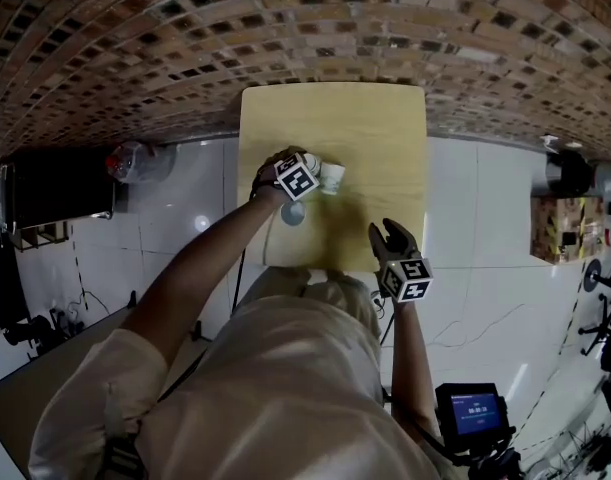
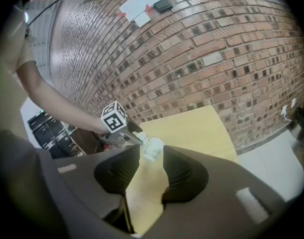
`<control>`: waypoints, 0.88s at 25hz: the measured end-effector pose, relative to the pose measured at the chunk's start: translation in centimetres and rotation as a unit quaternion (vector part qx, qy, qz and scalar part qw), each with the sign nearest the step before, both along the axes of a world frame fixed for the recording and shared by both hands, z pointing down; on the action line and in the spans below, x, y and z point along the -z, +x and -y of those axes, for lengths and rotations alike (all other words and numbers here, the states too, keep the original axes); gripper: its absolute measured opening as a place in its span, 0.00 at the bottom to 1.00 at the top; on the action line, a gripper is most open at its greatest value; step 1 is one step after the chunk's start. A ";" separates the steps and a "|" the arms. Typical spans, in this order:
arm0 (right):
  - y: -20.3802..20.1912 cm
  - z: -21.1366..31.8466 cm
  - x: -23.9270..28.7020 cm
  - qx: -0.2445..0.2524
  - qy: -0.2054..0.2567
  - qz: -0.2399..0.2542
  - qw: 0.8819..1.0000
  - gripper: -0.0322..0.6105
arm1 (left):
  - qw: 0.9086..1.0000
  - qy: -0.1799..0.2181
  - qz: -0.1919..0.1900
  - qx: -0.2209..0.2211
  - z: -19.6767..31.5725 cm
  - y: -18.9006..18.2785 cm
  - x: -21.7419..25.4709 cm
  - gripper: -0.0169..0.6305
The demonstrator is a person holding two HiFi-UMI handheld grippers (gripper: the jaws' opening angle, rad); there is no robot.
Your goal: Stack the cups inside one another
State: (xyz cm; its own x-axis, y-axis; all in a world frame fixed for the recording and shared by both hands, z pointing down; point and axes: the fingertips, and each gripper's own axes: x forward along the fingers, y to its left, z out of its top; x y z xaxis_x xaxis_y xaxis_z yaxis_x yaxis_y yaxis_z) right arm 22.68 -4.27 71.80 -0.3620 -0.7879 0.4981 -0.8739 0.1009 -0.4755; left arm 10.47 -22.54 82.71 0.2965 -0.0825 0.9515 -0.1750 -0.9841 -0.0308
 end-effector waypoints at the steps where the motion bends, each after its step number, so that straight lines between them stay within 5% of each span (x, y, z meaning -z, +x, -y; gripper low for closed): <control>1: 0.0 -0.1 0.1 -0.001 -0.002 0.002 1.000 0.29 | 1.000 0.001 0.003 0.000 0.0 0.0 -0.3 0.57; 6: 0.6 -0.6 -0.3 -0.003 -0.006 -0.003 1.000 0.29 | 1.000 0.022 0.006 0.006 0.6 -0.2 -0.4 0.44; 16: 0.1 -0.6 0.4 0.007 0.004 -0.010 1.000 0.29 | 0.996 0.063 -0.026 0.055 1.4 -2.3 2.2 0.43; 22: -0.7 -0.2 1.0 0.022 0.018 -0.012 1.000 0.29 | 0.989 0.045 -0.080 0.118 0.5 -3.7 5.6 0.43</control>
